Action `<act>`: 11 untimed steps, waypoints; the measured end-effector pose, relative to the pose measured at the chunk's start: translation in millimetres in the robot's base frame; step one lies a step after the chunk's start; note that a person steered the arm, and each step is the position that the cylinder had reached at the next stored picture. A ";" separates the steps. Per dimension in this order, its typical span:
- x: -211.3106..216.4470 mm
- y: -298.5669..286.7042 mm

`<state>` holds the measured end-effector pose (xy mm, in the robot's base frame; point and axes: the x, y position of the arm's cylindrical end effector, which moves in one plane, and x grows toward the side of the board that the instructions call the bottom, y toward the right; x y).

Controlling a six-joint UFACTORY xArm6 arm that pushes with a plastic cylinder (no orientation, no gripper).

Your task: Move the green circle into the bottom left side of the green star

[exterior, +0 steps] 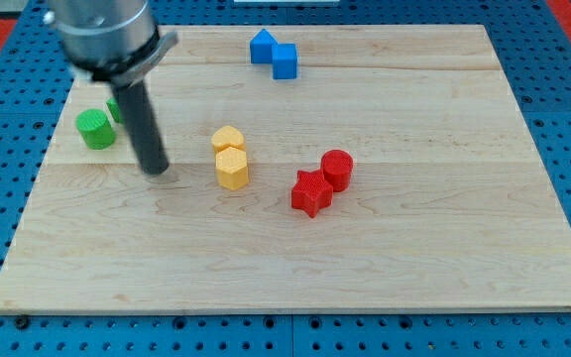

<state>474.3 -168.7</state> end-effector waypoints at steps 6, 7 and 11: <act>-78.1 -136.4; -138.0 -123.9; -98.2 -28.6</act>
